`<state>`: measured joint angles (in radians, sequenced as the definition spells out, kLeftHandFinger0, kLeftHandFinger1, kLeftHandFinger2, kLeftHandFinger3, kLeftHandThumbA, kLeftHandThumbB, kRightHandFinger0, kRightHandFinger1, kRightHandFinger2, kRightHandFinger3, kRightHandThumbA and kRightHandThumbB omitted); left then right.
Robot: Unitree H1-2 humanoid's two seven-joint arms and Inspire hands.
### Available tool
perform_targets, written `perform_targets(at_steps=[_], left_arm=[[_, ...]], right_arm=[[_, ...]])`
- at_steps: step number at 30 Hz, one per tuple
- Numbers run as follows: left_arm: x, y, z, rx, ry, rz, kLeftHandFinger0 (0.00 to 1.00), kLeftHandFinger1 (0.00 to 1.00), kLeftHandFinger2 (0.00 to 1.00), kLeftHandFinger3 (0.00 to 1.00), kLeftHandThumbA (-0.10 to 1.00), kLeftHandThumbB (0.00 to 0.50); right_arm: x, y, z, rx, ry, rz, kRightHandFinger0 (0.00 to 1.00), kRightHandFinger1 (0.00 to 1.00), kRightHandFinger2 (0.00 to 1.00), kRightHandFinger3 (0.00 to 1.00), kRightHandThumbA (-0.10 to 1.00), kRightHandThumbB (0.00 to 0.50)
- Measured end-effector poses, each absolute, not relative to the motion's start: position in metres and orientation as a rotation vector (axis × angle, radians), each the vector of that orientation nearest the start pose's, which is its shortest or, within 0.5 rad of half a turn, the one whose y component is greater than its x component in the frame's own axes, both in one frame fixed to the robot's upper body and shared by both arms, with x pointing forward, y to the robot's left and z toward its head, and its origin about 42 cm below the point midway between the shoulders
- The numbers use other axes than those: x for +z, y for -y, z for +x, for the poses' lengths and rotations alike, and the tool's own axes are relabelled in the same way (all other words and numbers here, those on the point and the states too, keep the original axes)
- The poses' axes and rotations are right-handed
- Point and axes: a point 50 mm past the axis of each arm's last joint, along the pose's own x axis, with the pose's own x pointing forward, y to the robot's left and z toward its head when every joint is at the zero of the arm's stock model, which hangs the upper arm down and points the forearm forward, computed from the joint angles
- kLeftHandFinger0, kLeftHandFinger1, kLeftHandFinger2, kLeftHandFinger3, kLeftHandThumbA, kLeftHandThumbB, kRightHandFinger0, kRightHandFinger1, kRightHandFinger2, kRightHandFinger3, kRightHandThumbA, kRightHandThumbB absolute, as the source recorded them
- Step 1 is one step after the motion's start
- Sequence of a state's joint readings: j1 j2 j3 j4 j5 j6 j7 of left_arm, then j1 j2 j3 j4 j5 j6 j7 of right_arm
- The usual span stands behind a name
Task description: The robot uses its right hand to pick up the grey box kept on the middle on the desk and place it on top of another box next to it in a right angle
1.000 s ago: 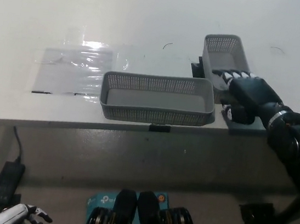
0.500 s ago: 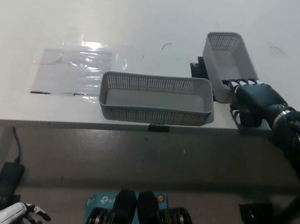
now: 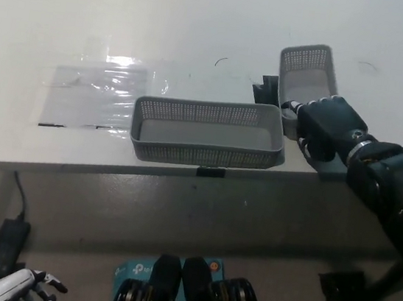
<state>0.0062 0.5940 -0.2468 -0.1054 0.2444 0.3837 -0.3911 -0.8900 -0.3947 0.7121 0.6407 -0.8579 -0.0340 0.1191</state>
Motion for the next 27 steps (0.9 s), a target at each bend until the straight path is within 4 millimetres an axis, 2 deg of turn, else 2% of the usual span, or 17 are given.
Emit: perform_targets(at_steps=[1,3,9,10,11,13,14,15,16,17,19,20,21,22,23,24,27], left_arm=[[0.107,-0.333,0.265,-0.473,-0.468,0.792,0.38,0.41,0.56,0.70,0.33,0.336],[0.108,-0.333,0.267,-0.473,-0.463,0.793,0.36,0.40,0.55,0.67,0.33,0.338],[0.110,-0.334,0.269,-0.468,-0.456,0.794,0.31,0.36,0.51,0.67,0.34,0.332],[0.110,-0.334,0.269,-0.469,-0.455,0.794,0.31,0.35,0.50,0.67,0.33,0.341],[0.111,-0.334,0.269,-0.468,-0.454,0.794,0.32,0.37,0.51,0.67,0.33,0.337],[0.111,-0.334,0.270,-0.466,-0.454,0.795,0.35,0.39,0.53,0.67,0.33,0.334],[0.111,-0.334,0.270,-0.466,-0.454,0.795,0.36,0.40,0.54,0.67,0.33,0.329],[0.111,-0.334,0.270,-0.465,-0.454,0.796,0.36,0.40,0.54,0.68,0.33,0.329],[0.111,-0.334,0.270,-0.465,-0.454,0.797,0.37,0.40,0.54,0.68,0.33,0.328],[0.111,-0.334,0.270,-0.465,-0.454,0.797,0.36,0.39,0.53,0.69,0.33,0.324],[0.111,-0.334,0.270,-0.465,-0.454,0.798,0.33,0.37,0.51,0.68,0.32,0.334],[0.111,-0.334,0.270,-0.465,-0.454,0.798,0.36,0.40,0.54,0.69,0.32,0.330],[0.111,-0.334,0.270,-0.465,-0.454,0.798,0.36,0.40,0.55,0.69,0.32,0.326],[0.111,-0.334,0.270,-0.465,-0.454,0.797,0.36,0.40,0.56,0.69,0.31,0.326],[0.111,-0.334,0.270,-0.465,-0.454,0.797,0.40,0.43,0.57,0.72,0.33,0.338],[0.111,-0.334,0.270,-0.464,-0.454,0.797,0.40,0.44,0.58,0.72,0.33,0.337],[0.111,-0.334,0.270,-0.464,-0.454,0.799,0.43,0.46,0.60,0.73,0.33,0.332]], right_arm=[[0.220,0.182,0.511,0.502,0.287,-1.728,0.00,0.17,0.42,0.46,-0.10,0.000],[0.219,0.181,0.510,0.497,0.306,-1.753,0.00,0.13,0.38,0.33,-0.10,0.003],[0.216,0.184,0.511,0.468,0.359,-1.754,0.00,0.05,0.30,0.17,-0.10,0.000],[0.214,0.185,0.512,0.461,0.371,-1.746,0.00,0.02,0.31,0.03,-0.10,0.000],[0.213,0.186,0.512,0.452,0.377,-1.733,0.00,0.03,0.36,0.00,-0.10,0.000],[0.211,0.187,0.513,0.436,0.384,-1.702,0.00,0.04,0.38,0.01,-0.10,0.007],[0.209,0.187,0.512,0.428,0.385,-1.685,0.00,0.04,0.39,0.15,-0.10,0.022],[0.207,0.188,0.512,0.417,0.389,-1.662,0.00,0.04,0.39,0.18,-0.10,0.021],[0.206,0.189,0.511,0.406,0.396,-1.639,0.00,0.06,0.40,0.20,-0.10,0.077],[0.206,0.189,0.511,0.399,0.399,-1.617,0.00,0.03,0.32,0.15,-0.10,0.178],[0.204,0.189,0.508,0.373,0.413,-1.544,0.00,0.00,0.25,0.03,-0.10,0.243],[0.205,0.188,0.507,0.355,0.422,-1.511,0.00,0.00,0.21,0.00,-0.10,0.212],[0.205,0.187,0.506,0.337,0.428,-1.469,0.00,0.02,0.19,0.00,-0.10,0.216],[0.205,0.187,0.506,0.319,0.428,-1.429,0.00,0.05,0.23,0.01,-0.10,0.214],[0.205,0.186,0.505,0.300,0.428,-1.390,0.00,0.08,0.29,0.02,-0.10,0.145],[0.205,0.186,0.504,0.287,0.424,-1.362,0.00,0.11,0.35,0.06,-0.10,0.211],[0.209,0.186,0.502,0.243,0.432,-1.277,0.00,0.11,0.39,0.07,-0.10,0.239]])
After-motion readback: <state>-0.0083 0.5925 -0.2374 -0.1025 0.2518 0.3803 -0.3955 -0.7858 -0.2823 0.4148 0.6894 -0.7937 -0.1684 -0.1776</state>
